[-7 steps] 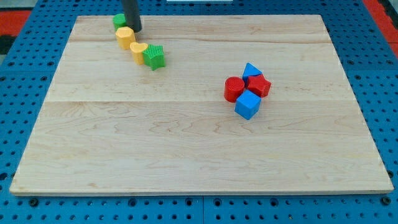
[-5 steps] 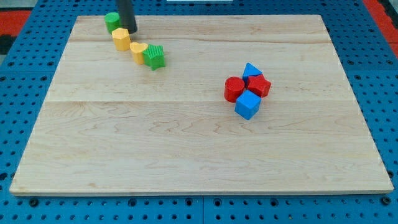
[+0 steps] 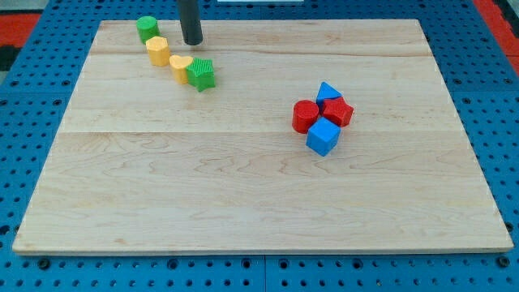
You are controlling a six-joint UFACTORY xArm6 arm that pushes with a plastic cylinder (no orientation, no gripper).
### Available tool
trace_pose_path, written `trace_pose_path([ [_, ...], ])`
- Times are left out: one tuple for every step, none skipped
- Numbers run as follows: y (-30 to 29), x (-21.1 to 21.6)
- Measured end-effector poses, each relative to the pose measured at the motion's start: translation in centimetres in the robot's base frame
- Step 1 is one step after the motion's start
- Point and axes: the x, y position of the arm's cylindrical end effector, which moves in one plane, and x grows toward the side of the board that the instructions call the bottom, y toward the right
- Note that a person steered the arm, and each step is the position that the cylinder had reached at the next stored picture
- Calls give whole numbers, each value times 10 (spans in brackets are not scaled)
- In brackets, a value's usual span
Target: Nudge green star right a bit
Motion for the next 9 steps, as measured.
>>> trace_pose_path([
  [8, 0],
  [36, 1],
  [64, 10],
  [66, 47],
  [86, 53],
  [98, 54],
  [105, 54],
  [103, 69],
  [100, 88],
])
